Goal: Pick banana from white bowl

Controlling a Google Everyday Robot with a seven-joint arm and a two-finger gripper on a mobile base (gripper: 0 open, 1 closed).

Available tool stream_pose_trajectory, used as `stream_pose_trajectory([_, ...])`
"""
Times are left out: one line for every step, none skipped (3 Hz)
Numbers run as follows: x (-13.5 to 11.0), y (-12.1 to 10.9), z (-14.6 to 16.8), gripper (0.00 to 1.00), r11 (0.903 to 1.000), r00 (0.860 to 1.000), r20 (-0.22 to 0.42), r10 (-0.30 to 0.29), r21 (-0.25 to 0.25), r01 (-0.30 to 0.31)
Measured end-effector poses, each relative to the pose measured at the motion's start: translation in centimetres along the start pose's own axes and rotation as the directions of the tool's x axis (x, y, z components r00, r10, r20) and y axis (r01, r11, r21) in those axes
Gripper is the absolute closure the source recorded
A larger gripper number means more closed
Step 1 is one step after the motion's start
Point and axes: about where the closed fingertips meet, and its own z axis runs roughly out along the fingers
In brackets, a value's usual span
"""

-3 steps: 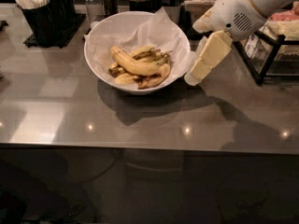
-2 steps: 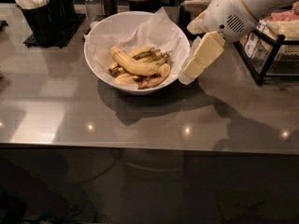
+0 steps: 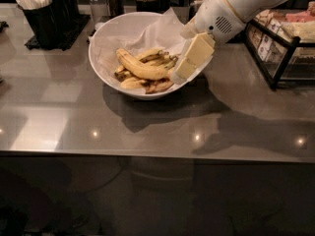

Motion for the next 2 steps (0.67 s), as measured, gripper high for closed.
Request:
stream_pose_trajectory([-0.01,0.00,0.03,0.17,1.0000,1.000,0.000,0.000,-0.001,0.000])
stream_pose_trajectory([-0.02,0.00,0.04,0.40,1.0000,1.000,0.000,0.000,-0.001,0.000])
